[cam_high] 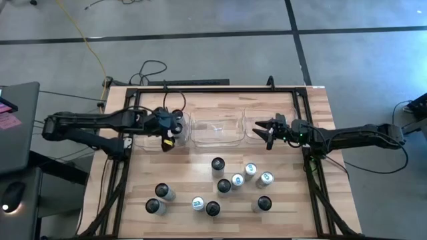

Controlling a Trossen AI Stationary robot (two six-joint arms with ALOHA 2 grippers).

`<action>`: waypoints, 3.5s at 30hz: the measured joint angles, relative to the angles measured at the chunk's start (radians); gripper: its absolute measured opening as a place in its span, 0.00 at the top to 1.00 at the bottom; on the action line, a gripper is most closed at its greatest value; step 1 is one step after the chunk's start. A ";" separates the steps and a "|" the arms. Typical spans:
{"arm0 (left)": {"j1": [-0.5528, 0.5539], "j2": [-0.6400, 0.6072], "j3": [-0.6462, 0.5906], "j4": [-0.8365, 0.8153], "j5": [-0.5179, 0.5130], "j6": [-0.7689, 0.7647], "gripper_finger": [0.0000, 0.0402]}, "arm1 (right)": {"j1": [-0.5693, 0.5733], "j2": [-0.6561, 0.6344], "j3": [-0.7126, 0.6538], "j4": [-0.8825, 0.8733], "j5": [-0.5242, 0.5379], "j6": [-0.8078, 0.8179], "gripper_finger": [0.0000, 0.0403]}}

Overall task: Sort soda cans
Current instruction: Put the green soda can into the left transparent bin

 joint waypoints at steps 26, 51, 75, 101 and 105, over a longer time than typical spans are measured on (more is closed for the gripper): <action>-0.188 -0.380 -0.037 0.093 0.159 -0.095 0.16 | -0.004 0.000 0.000 -0.001 0.004 -0.028 0.43; -0.231 0.092 -0.055 0.632 0.209 0.346 0.16 | -0.036 0.000 0.000 0.024 0.009 -0.031 0.43; -0.128 0.460 0.011 0.980 0.578 0.379 0.16 | -0.007 0.000 0.000 -0.024 0.005 -0.047 0.43; -0.119 0.558 0.010 1.022 0.591 0.333 0.17 | -0.007 0.000 0.000 -0.037 0.003 -0.042 0.43; -0.119 0.558 0.010 1.017 0.591 0.328 0.26 | -0.007 0.000 0.000 -0.037 0.003 -0.043 0.43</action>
